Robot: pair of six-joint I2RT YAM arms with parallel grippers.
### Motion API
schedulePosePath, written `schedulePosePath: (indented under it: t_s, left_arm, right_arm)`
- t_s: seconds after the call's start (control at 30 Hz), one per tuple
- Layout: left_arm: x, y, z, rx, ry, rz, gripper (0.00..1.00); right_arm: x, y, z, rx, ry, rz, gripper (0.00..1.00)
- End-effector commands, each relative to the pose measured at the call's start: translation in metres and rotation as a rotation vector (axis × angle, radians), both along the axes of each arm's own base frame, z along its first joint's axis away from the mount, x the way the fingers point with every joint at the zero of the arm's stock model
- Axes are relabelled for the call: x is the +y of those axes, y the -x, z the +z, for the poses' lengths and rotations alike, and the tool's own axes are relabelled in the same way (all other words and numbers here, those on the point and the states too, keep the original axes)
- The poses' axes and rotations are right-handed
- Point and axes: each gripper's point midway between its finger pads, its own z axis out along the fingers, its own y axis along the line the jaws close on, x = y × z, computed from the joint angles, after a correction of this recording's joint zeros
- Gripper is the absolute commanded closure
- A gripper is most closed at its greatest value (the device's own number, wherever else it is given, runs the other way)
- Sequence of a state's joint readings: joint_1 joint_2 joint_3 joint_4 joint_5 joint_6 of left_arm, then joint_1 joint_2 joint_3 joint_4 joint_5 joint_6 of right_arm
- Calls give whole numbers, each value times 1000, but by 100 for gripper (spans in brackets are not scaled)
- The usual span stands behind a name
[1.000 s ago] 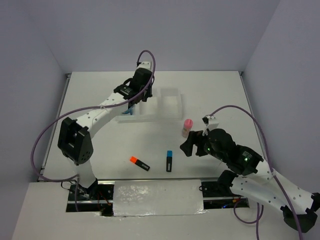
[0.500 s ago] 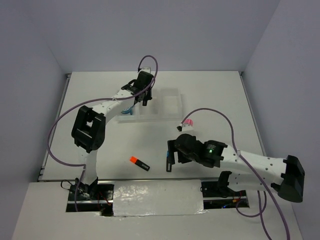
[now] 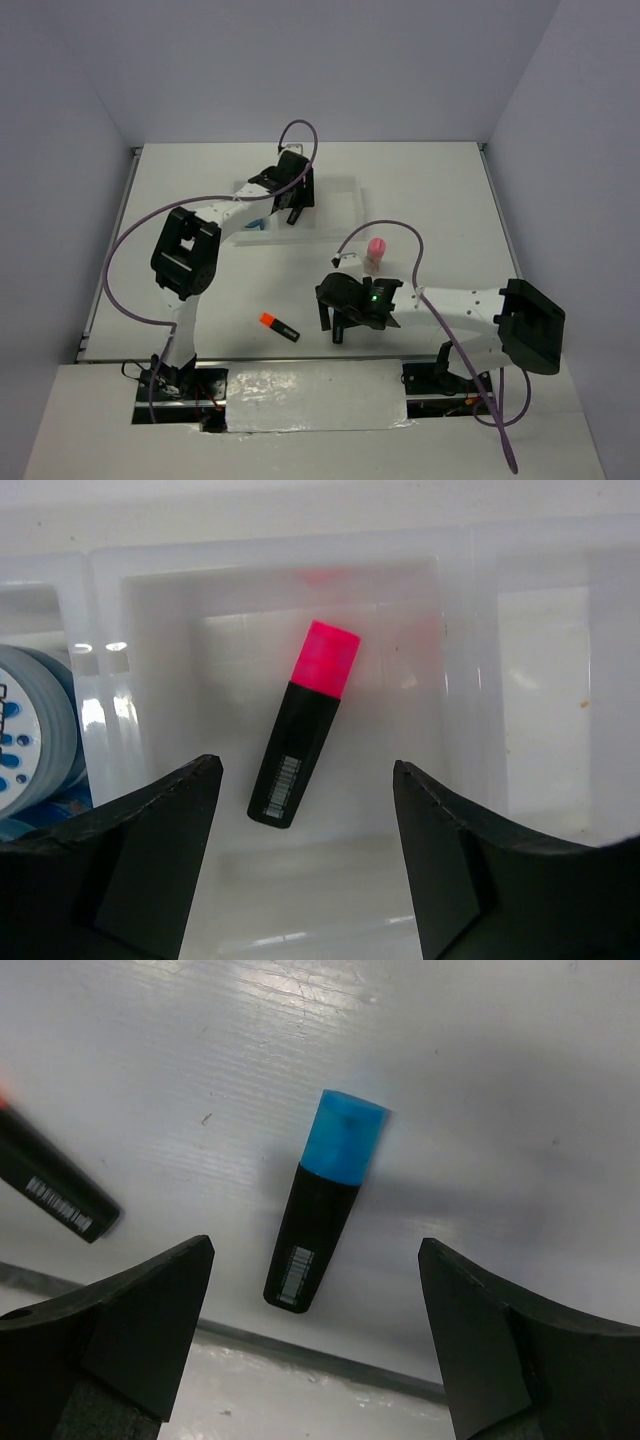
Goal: Sort the stationery into containers
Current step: Place the pen in the storage box, then pick up the pen from the center of the board.
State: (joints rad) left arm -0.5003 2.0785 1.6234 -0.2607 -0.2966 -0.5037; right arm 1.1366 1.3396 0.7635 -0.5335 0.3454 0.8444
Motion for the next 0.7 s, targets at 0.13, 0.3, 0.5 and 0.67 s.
schedulePosePath:
  t_s: [0.13,0.3,0.5,0.67]
  left_arm:
    - [11,17,83,-86,87,44,11]
    - [36,54,156,-189,139,75,1]
    - [52,90,204,-256,168,32,1]
    - [79,131,227,-314,191,60,1]
  right_arm:
    - [25,-19,-12,-29,-6,-48,25]
    - [25,-16,-37,6,24,-57,37]
    - [24,-13,-53,23,26,-72,74]
    - [33,-18,-33,-15,22,-72,100]
